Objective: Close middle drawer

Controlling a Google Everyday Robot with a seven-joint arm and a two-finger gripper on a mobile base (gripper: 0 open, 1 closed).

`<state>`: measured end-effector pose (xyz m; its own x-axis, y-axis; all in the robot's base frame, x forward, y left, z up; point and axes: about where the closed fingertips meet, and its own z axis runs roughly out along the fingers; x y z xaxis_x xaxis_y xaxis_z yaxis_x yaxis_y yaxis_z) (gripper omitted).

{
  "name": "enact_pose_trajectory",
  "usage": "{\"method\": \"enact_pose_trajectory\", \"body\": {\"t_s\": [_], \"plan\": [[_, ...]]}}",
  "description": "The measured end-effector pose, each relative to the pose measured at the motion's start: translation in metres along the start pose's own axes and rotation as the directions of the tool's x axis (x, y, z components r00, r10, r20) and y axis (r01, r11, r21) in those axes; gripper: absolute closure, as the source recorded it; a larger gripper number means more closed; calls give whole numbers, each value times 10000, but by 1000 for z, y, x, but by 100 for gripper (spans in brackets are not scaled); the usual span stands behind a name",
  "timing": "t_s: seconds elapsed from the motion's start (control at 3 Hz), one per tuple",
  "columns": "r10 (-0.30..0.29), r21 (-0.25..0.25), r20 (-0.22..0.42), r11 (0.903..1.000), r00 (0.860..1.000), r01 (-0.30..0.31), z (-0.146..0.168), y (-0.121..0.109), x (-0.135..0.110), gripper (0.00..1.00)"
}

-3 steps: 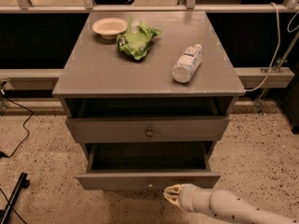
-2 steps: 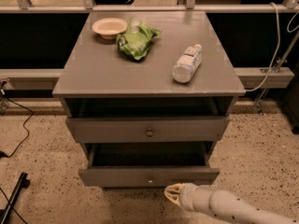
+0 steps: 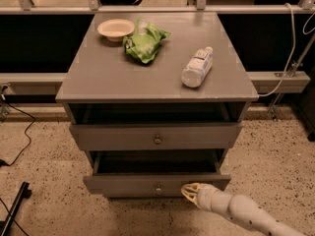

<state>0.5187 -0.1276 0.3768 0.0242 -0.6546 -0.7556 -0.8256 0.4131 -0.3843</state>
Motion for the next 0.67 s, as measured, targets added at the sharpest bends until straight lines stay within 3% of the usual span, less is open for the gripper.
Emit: {"method": "enact_pose_trajectory", "body": {"t_s": [0.67], "plan": [[726, 583, 286, 9955, 9970, -741, -7, -50, 34, 100]]}}
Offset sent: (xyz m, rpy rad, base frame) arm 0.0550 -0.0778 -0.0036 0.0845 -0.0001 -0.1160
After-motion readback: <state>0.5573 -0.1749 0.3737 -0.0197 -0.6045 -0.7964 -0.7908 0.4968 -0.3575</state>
